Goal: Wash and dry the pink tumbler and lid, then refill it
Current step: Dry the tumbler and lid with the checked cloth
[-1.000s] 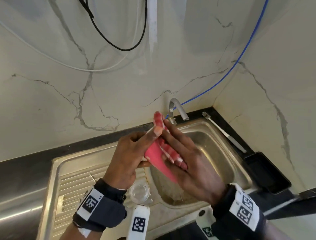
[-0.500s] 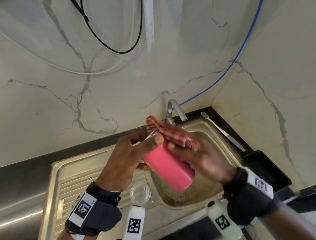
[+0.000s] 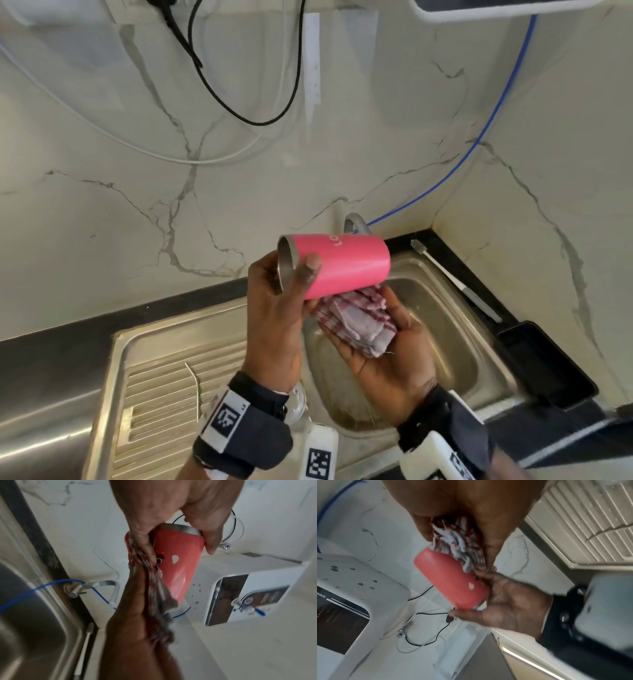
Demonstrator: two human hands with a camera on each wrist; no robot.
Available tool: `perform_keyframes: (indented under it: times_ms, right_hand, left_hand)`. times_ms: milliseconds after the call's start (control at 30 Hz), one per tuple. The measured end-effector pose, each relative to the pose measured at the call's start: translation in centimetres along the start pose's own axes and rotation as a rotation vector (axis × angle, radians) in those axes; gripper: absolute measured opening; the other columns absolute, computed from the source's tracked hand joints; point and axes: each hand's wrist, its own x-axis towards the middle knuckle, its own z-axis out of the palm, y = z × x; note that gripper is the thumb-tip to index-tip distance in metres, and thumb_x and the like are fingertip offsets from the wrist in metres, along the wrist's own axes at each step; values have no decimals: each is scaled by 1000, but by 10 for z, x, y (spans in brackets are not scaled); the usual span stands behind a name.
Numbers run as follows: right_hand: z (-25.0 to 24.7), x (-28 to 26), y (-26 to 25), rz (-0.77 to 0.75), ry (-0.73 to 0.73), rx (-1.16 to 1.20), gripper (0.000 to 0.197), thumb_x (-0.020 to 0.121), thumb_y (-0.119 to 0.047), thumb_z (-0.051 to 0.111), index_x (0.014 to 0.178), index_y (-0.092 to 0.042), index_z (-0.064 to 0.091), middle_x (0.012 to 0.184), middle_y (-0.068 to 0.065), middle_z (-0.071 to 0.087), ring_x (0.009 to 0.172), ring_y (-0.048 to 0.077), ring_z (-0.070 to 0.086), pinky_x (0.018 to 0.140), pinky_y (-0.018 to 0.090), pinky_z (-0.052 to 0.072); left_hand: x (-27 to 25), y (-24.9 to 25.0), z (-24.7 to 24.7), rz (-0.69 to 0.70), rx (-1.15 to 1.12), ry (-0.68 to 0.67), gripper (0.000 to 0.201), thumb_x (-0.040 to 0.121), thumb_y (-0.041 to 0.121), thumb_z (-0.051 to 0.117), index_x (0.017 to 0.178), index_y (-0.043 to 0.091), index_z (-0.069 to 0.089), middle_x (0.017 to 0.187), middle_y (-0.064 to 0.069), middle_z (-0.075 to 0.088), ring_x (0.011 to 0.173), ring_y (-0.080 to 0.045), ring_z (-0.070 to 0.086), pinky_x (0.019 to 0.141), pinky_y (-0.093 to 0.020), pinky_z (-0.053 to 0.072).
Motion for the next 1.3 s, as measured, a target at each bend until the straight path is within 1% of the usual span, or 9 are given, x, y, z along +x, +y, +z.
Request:
perform_keyframes:
  times_ms: [67,133,333,500,633,800,867,1133,1300]
  right_hand:
    - [3,2,10,-20,56,27,60,103,-41,51,141,3,57,146,27,55,140,38,50,114,53,40]
    - [5,2,18,-3,109,-37,58,102,-41,48,141,1,60,144,25,58,139,35,53,115,49,40]
    - [11,-2,10,1,203,-81,55,99,-36,54,134,5,63,136,26,64,132,36,60,119,50,40]
    - [-4,25,-9,-40,336,-33,53,106,-43,46,129,0,69,123,22,72,96,34,77,92,58,54]
    - [-17,27,-14,-107,368,-170,55,107,-44,45,138,-2,61,128,23,70,115,36,70,103,51,54]
    - [-24,21,-10,-294,322,-487,40,106,-33,51,134,-9,65,124,18,73,108,30,71,90,42,61]
    - [-29,23,-13,-343,333,-606,35,106,-33,51,134,-17,66,126,8,74,118,25,70,102,44,54]
    - [-69,35,-21,-105,262,-547,40,107,-24,40,121,-10,75,135,20,67,126,34,64,107,52,51]
    - [-108,37,-12,-39,403,-538,34,105,-24,48,126,-7,68,132,22,68,116,36,68,96,51,57]
  left_hand:
    - [0,-17,-1,42,171,109,78,71,52,90,135,21,60,128,0,72,115,-15,73,90,-44,65]
    - [1,-31,-8,97,353,188,83,68,58,91,137,29,54,131,8,65,118,-6,68,96,-44,62]
    - [0,-38,-22,302,703,201,81,71,63,89,135,27,55,131,5,59,116,0,58,90,-11,47]
    - [-13,-40,-20,476,834,120,81,68,63,90,130,21,61,124,12,59,116,1,58,82,-41,62]
    - [-7,-43,-31,448,874,133,86,68,68,85,133,19,60,126,13,57,110,0,57,83,-45,64]
    - [-5,-42,-43,363,915,102,85,64,65,91,131,21,64,125,8,66,109,-8,64,89,-29,55]
    - [-8,-38,-45,329,913,66,83,62,68,91,129,26,65,123,12,67,107,-6,66,88,-23,53]
    - [-9,-42,-68,156,894,-62,83,53,70,95,122,38,64,119,19,71,108,-2,68,86,-6,47]
    - [-2,-70,-89,87,1003,1,84,56,62,94,126,25,67,121,9,71,106,-9,67,88,-24,53]
